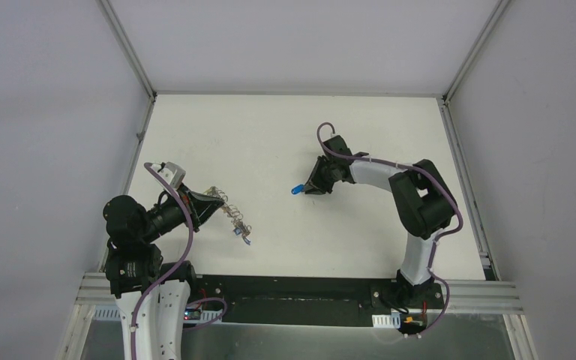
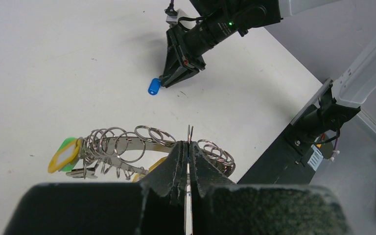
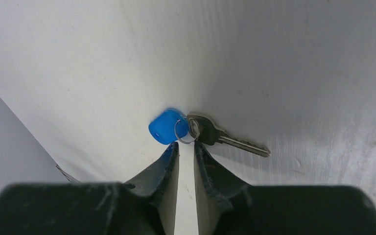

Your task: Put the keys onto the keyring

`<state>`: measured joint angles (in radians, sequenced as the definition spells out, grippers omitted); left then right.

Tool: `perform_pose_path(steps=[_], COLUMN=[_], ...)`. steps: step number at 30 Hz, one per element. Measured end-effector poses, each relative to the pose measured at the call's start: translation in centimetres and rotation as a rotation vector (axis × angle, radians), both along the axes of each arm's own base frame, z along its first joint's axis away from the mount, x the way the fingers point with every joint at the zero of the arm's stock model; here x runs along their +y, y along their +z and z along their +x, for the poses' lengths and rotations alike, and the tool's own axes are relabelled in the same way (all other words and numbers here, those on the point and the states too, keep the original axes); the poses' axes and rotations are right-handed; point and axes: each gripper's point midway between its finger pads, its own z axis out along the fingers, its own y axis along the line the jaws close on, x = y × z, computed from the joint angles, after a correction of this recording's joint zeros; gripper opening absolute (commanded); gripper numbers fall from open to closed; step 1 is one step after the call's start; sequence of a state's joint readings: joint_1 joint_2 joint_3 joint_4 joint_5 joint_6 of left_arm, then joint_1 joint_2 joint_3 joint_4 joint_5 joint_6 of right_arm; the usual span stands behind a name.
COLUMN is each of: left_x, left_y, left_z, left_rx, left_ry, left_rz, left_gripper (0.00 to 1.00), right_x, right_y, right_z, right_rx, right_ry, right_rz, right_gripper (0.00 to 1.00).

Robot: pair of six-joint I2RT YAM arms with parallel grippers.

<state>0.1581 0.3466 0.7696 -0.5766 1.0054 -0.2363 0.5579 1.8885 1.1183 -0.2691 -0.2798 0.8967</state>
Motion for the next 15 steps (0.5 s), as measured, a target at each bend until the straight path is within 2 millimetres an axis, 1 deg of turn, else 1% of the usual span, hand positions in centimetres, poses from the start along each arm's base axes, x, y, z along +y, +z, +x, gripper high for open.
perform_pose_path(steps=[6, 10, 13, 15], left_x=[0.1, 0.0, 0.0, 0.0], left_y=[-0.1, -0.2, -0.4, -0.4], left_z=[0.0, 0.0, 0.0, -0.1], left_rx=[0.007, 0.012, 0.021, 0.026], left_ry=[0.005, 0.005, 0.005, 0.005], left_rz=[0.000, -0.001, -0.003, -0.003], left_gripper=[0.00, 0.00, 0.00, 0.00], right_x=[0.0, -0.1, -0.5, -0.6], right_y=[0.2, 0.5, 0.8, 1.5], right_z=[0.9, 0.9, 0.7, 0.8], right_rx=[-0.011, -0.031, -0.049, -0.076], right_ry=[0.002, 0.044, 0.116, 0.184], right_rz=[-0.002, -0.012, -0.047, -0.070], right_gripper=[0.34, 0.37, 0.39, 0.40])
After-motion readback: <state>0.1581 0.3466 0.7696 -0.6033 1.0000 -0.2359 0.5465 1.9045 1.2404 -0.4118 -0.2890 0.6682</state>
